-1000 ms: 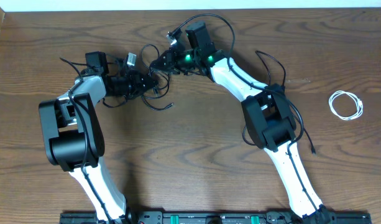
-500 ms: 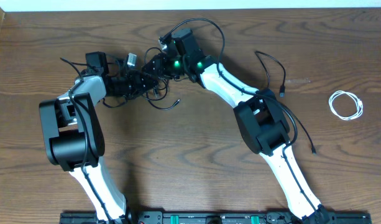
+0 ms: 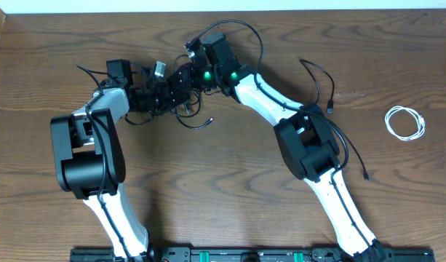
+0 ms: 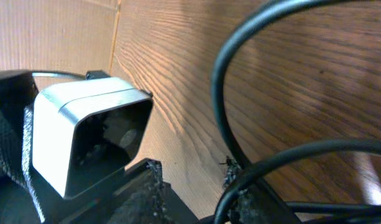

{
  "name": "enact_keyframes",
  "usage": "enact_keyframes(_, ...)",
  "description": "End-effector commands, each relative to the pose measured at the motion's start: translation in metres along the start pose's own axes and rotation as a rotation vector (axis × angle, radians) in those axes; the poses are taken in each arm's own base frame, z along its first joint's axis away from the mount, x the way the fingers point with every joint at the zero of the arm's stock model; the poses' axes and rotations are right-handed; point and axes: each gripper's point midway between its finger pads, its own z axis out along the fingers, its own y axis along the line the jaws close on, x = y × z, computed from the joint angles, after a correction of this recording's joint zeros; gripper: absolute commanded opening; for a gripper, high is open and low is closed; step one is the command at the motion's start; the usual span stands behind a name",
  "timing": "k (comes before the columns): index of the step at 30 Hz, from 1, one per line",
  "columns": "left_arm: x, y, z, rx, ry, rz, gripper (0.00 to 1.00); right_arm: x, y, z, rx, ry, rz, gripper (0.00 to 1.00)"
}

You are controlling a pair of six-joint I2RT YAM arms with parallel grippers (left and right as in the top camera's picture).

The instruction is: Untangle cables

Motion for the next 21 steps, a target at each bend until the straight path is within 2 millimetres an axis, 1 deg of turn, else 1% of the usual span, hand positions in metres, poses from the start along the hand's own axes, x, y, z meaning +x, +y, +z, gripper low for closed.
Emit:
enact_keyframes(1, 0.005, -0.003, 0.004, 0.031, 0.016, 0.015, 0.07, -0.002, 0.023, -0.009, -0.041, 0.013, -0.058, 0.33)
enact_keyframes(2, 0.005, -0.006, 0.004, 0.049, 0.019, 0.015, 0.07, 0.0, 0.025, -0.009, -0.05, 0.022, -0.058, 0.25)
enact_keyframes(4, 0.006, -0.013, 0.003, 0.091, 0.025, 0.015, 0.08, -0.001, 0.026, -0.01, -0.054, 0.02, -0.062, 0.17)
enact_keyframes(5, 0.006, -0.016, 0.003, 0.106, 0.026, 0.017, 0.07, -0.002, 0.026, -0.01, -0.057, 0.018, -0.065, 0.03)
enact_keyframes(6, 0.006, -0.016, 0.003, 0.106, 0.026, 0.018, 0.08, -0.003, 0.03, -0.011, -0.079, 0.019, -0.077, 0.01)
enact_keyframes(10, 0.006, -0.016, 0.003, 0.106, 0.025, 0.017, 0.08, -0.017, 0.045, -0.028, -0.194, 0.011, -0.149, 0.01)
enact_keyframes(13, 0.006, -0.016, 0.003, 0.106, 0.026, 0.016, 0.08, -0.029, 0.055, -0.047, -0.286, 0.006, -0.205, 0.01)
enact_keyframes(16, 0.006, -0.015, 0.003, 0.1, 0.025, 0.016, 0.08, -0.037, 0.05, -0.064, -0.314, 0.016, -0.175, 0.01)
enact_keyframes(19, 0.005, -0.007, 0.004, 0.055, 0.018, 0.003, 0.09, -0.036, 0.049, -0.079, -0.361, 0.059, -0.172, 0.01)
enact_keyframes(20, 0.004, -0.001, 0.004, 0.017, 0.012, -0.022, 0.14, -0.034, 0.05, -0.086, -0.394, 0.086, -0.179, 0.01)
enact_keyframes(21, 0.003, 0.005, 0.004, -0.016, 0.008, -0.045, 0.15, -0.033, 0.05, -0.091, -0.408, 0.1, -0.172, 0.01)
